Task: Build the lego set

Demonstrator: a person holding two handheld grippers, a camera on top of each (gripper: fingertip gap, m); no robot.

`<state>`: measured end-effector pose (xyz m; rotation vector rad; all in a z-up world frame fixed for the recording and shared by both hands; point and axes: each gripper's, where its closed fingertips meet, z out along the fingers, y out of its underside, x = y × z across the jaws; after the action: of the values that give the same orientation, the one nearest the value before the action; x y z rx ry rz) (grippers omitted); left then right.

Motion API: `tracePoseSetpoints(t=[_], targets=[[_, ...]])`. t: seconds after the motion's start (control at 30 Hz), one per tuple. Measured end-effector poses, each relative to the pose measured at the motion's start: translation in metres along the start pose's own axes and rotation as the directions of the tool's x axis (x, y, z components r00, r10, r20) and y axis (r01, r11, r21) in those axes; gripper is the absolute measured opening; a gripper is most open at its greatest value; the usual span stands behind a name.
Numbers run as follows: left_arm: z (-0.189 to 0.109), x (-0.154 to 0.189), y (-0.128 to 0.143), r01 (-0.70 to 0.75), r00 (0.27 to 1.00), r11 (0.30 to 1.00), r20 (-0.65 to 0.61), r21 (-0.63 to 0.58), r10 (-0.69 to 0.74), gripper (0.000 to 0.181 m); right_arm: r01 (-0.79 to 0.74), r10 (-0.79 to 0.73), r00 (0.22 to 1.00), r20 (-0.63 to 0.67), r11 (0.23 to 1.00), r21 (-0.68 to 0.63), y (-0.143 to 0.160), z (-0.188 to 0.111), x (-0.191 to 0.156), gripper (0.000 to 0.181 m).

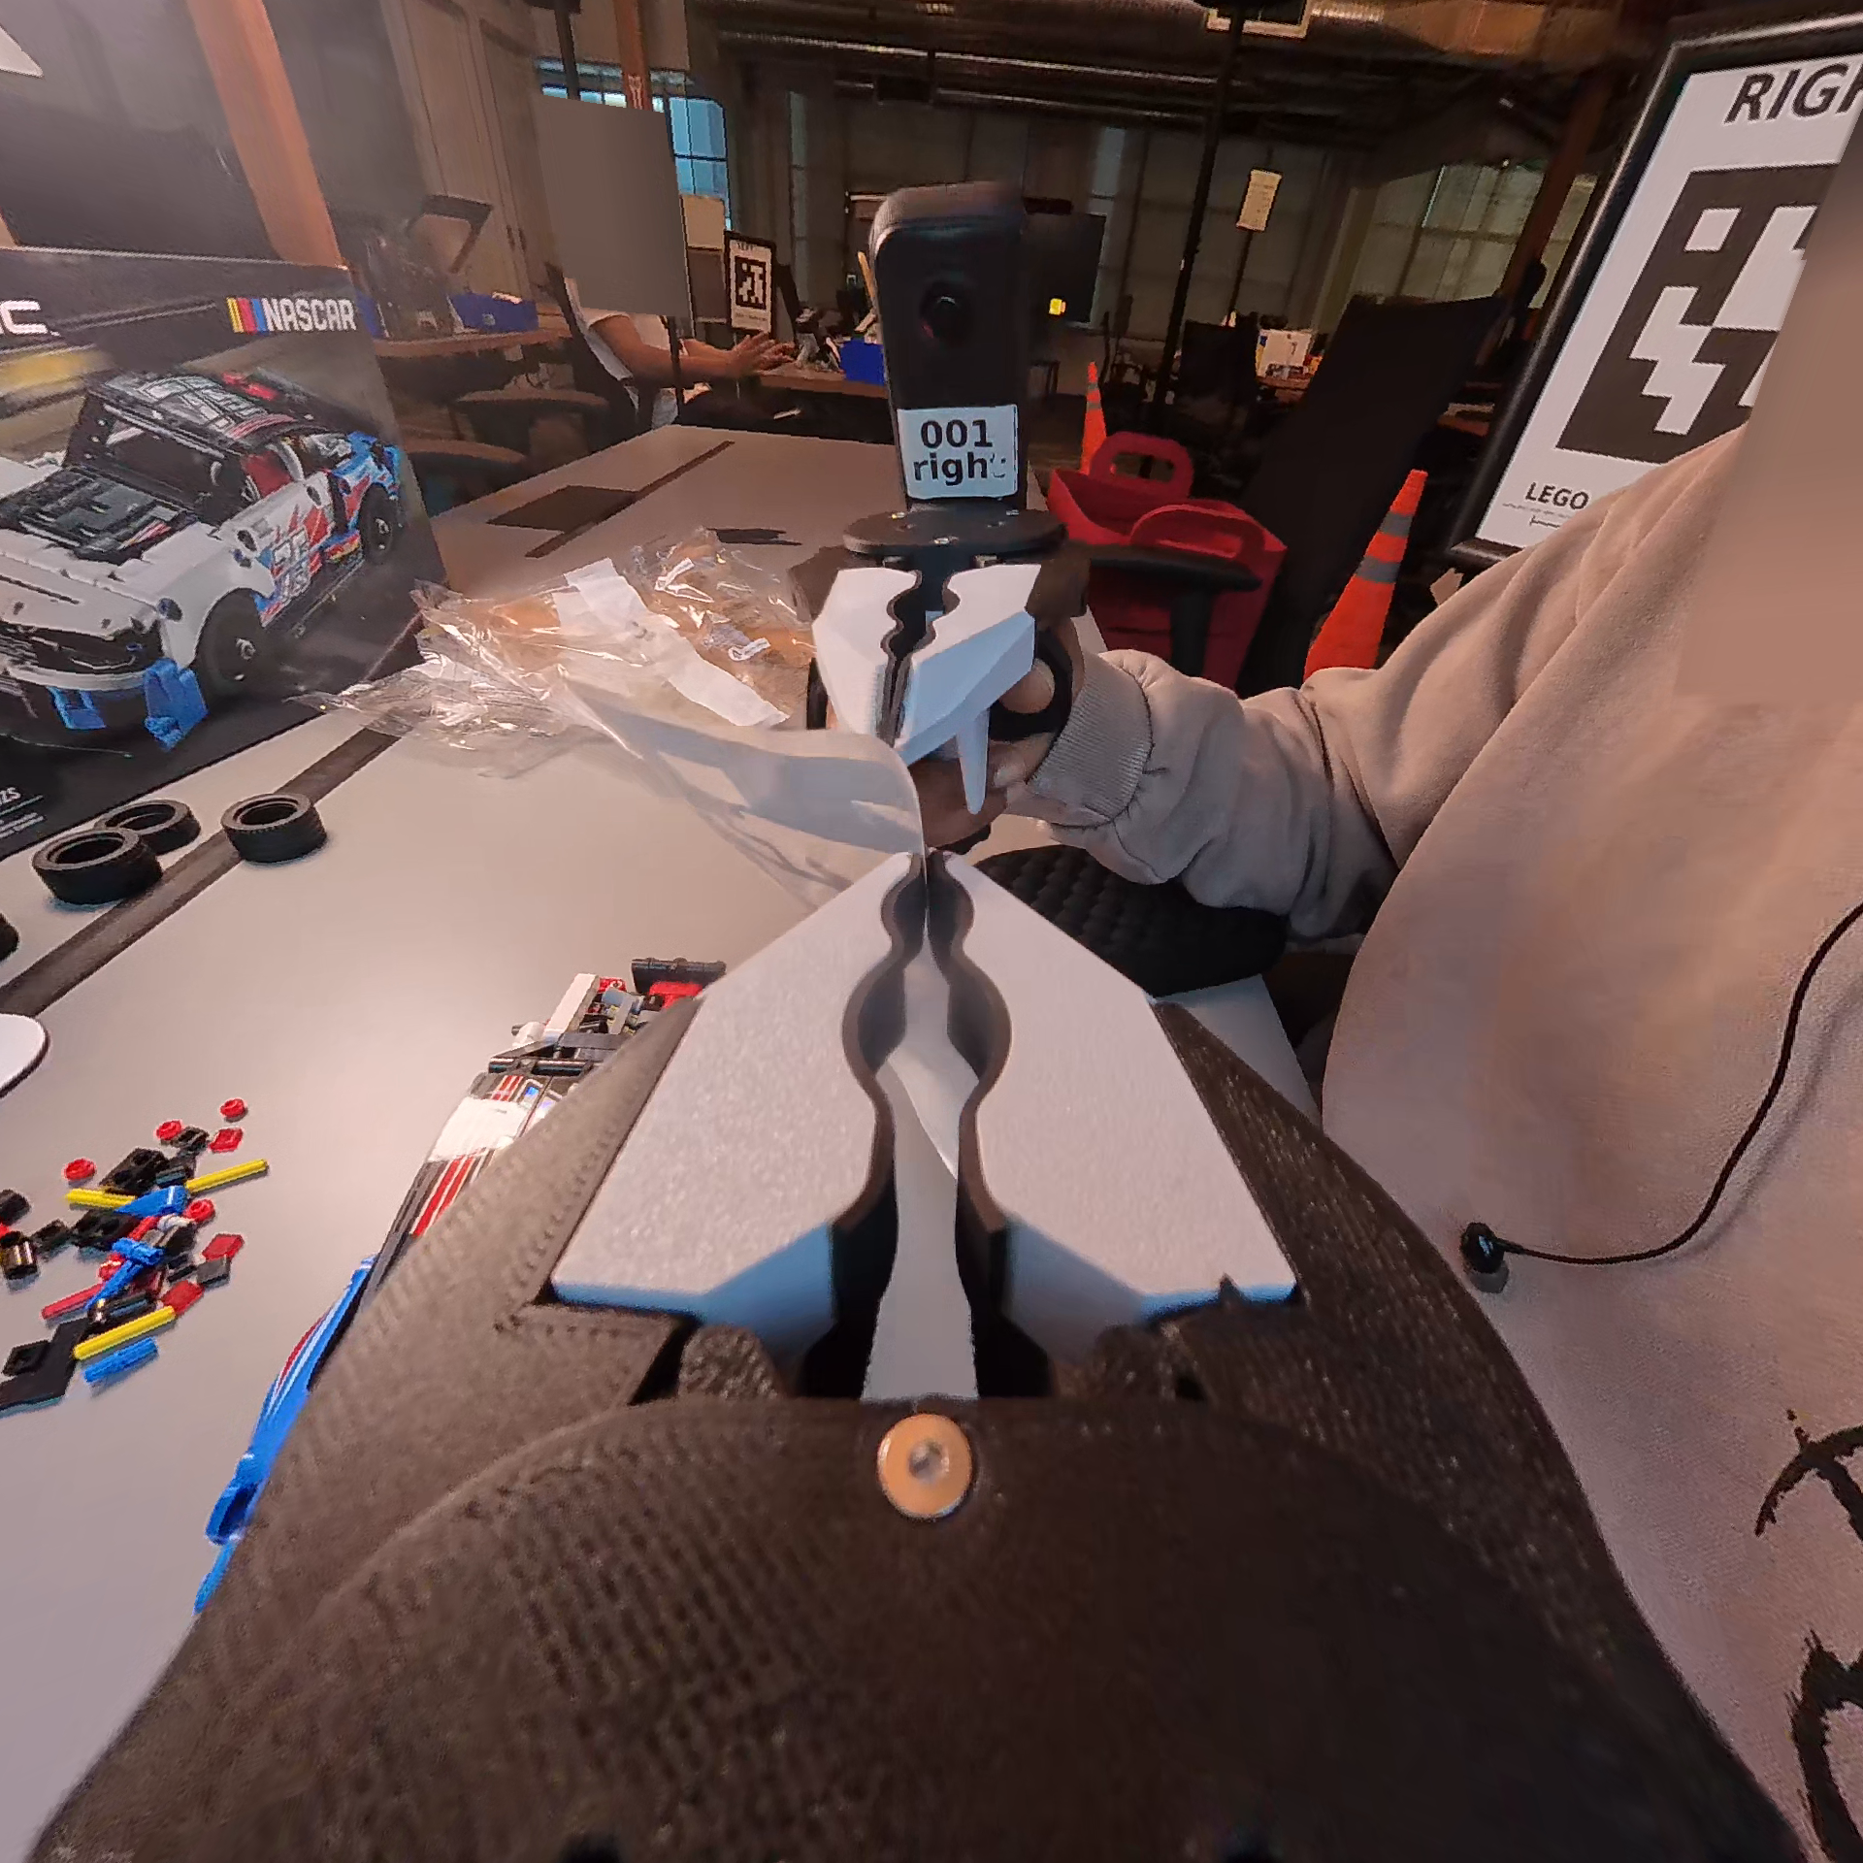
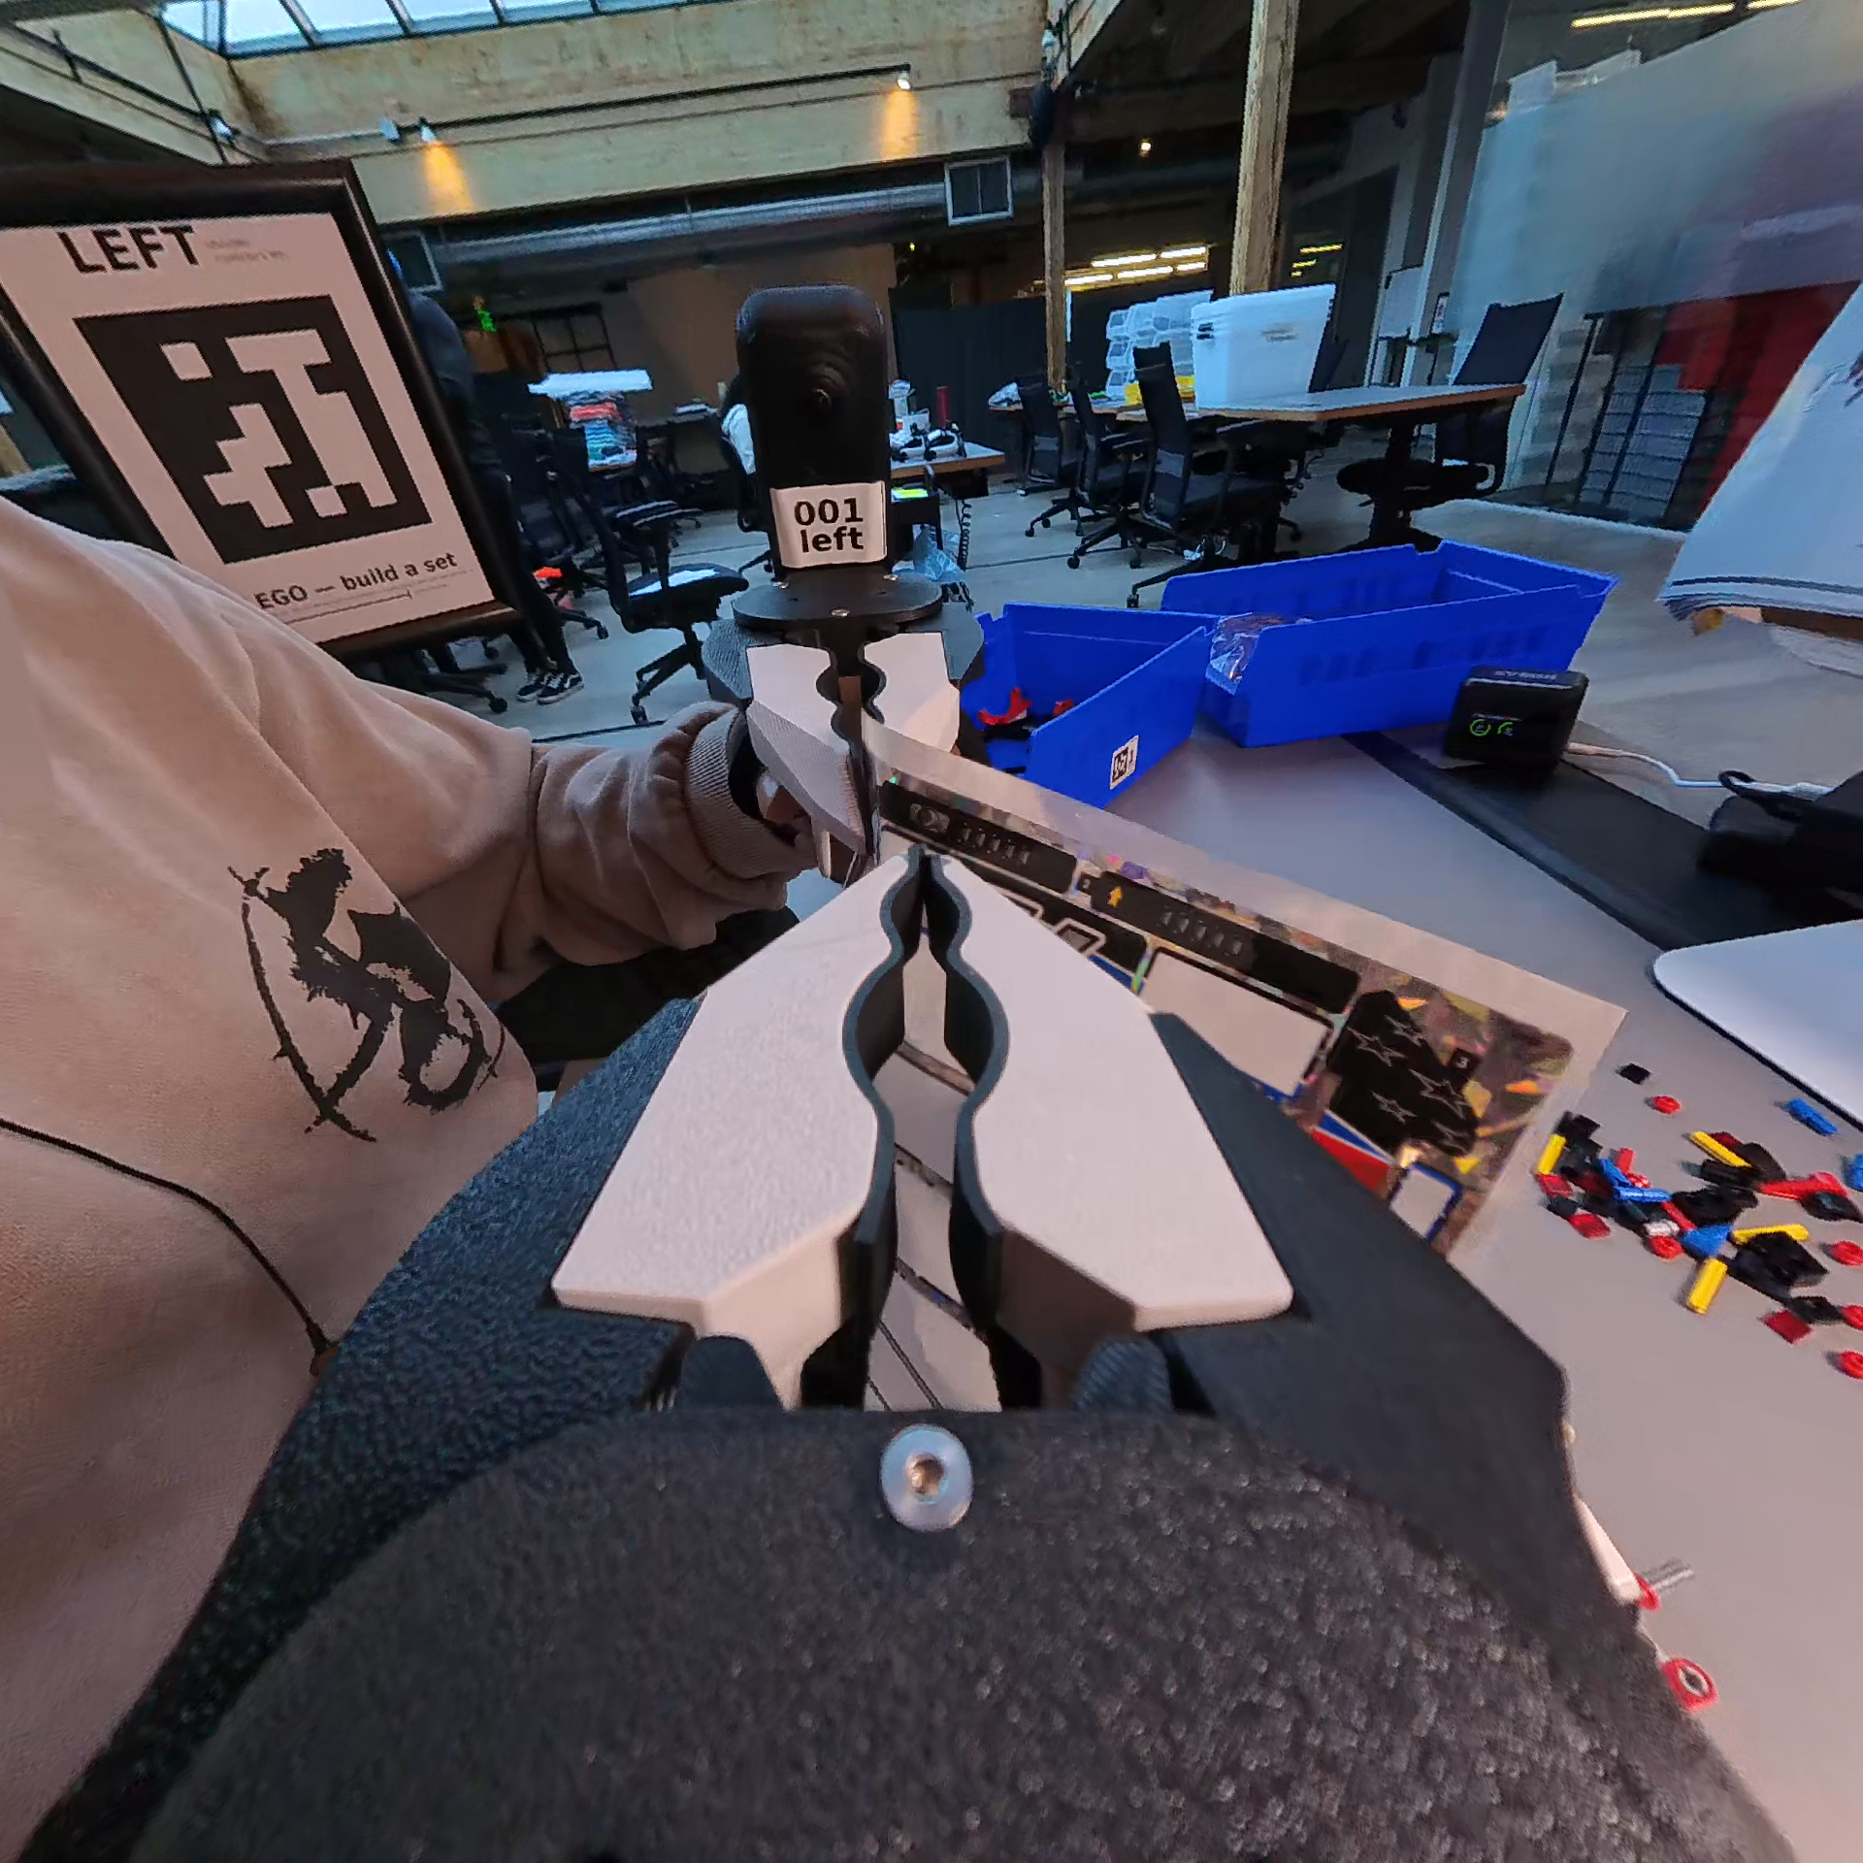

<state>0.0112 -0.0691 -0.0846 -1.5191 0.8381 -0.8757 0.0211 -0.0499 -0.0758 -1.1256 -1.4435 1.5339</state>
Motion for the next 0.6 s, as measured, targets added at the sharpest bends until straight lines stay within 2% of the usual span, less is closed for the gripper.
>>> tracePoseSetpoints(t=[0.27, 0.6], targets=[[-0.022, -0.017, -0.014, 0.082, 0.996, 0.992, 0.036, 0.091, -0.086, 0.000, -0.065, 0.068, 0.997, -0.024, 0.992, 0.109, -0.017, -0.019, 0.013, 0.000], [-0.047, -0.040, -0.027, 0.141, 0.983, 0.982, 0.096, 0.128, -0.154, 0.000, -0.065, 0.079, 0.995, -0.055, 0.975, 0.212, -0.039, -0.051, 0.020, 0.000]])
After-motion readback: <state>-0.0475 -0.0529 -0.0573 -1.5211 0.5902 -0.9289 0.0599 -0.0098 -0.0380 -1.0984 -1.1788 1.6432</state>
